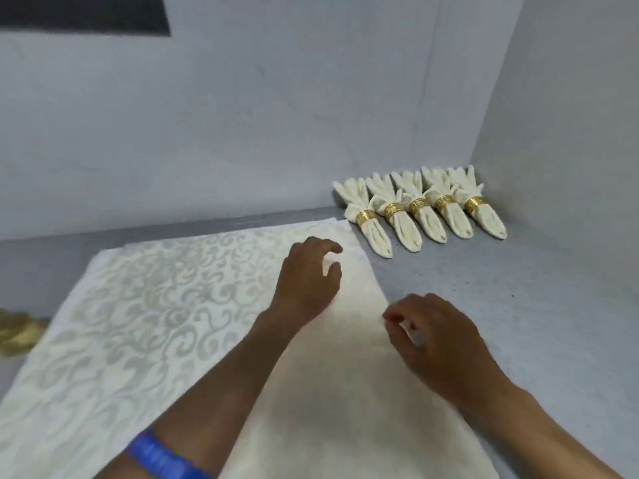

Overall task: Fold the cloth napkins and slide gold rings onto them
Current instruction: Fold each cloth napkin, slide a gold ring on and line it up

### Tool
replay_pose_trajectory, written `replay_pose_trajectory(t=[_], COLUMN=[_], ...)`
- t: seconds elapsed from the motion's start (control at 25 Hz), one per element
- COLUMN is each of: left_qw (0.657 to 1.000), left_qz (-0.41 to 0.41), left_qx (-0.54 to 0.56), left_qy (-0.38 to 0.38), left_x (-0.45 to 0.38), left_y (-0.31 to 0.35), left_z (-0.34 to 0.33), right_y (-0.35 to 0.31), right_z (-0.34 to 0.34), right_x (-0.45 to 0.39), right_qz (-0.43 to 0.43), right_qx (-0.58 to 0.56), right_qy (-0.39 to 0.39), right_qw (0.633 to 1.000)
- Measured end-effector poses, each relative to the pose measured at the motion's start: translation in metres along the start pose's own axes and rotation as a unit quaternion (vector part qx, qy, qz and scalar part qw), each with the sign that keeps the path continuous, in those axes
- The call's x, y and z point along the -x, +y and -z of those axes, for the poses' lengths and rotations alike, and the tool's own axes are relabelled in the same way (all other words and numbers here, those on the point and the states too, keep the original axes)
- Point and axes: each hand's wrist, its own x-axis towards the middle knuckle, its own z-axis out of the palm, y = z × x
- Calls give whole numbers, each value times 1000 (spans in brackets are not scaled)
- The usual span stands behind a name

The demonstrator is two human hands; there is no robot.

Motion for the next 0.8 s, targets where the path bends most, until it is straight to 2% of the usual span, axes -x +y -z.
replay_pose_trajectory(t=[0.08, 0.16, 0.24, 0.32, 0.44, 0.56, 0.64, 0.72, 0.8], left_qw=[997, 992, 982, 975, 982, 986, 982, 981, 982], left_qz=[-41, -37, 15, 39, 59, 78, 96, 97, 94], left_qx=[-15, -51, -68, -56, -1, 21, 40, 35, 27], left_qy=[-56, -108, -174, -210, -179, -147, -155, -166, -160], left_x=[82, 173, 245, 283, 293, 286, 281, 282, 284], left_y=[-4, -17, -36, -51, -56, -53, -51, -51, -50], left_z=[54, 109, 151, 176, 185, 183, 184, 185, 185], right_y=[-52, -86, -102, -106, -107, -112, -117, -120, -122], right_z=[-2, -5, -12, -20, -23, -14, -4, 2, 4], right_x=[43, 79, 100, 105, 101, 97, 96, 97, 101], right_qz=[104, 173, 193, 169, 146, 156, 147, 152, 168], right_qx=[-49, -62, -74, -118, -181, -182, -150, -64, -40], right_qy=[-52, -120, -155, -145, -126, -138, -182, -247, -241], right_qw=[992, 976, 966, 968, 964, 961, 961, 955, 955])
